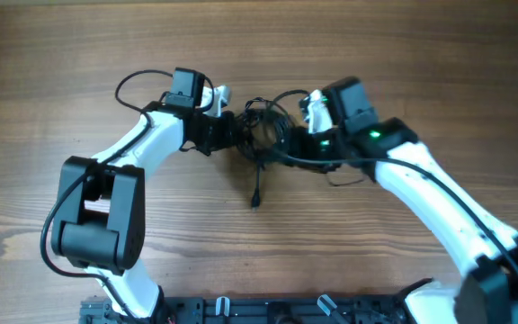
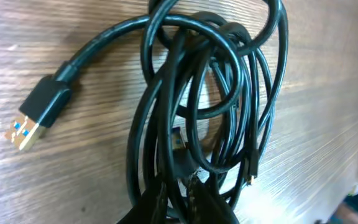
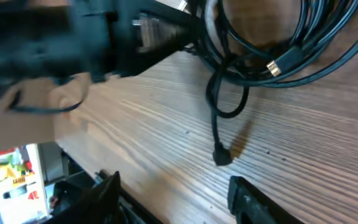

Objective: Untangle cables

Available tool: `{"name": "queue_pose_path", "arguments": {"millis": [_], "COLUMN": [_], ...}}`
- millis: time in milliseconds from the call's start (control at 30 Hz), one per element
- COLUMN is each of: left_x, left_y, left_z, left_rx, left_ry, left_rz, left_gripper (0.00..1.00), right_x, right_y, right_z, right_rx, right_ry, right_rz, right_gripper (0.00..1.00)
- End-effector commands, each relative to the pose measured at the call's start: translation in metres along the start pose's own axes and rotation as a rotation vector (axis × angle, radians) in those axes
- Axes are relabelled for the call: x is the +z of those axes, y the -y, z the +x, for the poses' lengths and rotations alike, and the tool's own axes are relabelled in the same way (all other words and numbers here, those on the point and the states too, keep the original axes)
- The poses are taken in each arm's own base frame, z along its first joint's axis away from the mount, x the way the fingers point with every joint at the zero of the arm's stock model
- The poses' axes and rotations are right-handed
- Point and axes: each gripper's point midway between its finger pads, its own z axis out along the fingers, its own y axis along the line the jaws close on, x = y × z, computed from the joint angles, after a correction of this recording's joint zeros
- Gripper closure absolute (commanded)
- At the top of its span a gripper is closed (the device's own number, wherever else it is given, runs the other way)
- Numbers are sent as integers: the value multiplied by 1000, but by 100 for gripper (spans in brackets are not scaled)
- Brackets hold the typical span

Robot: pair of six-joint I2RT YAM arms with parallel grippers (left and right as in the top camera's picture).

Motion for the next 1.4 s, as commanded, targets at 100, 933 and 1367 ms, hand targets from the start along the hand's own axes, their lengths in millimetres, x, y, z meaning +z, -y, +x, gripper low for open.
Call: {"name": "queue_pose_path", "arguments": {"millis": [100,933,1367], "left_x": [7,7,7], "left_y": [2,-8,-8], "left_z": [5,-1,-1], "left_rx": [118,111,111], "left_ry": [-11,13,13], "left_rz": [-9,-70,-69], "left_gripper": [83,86,85], "right_x": [51,112,123], "right_y": [39,37,31], "right_z": [-15,-28,-23], "right_rx": [148,266,413], "right_ry": [-16,125,200], "right_rz": [99,169,195], "right_gripper": [70,78,72]}}
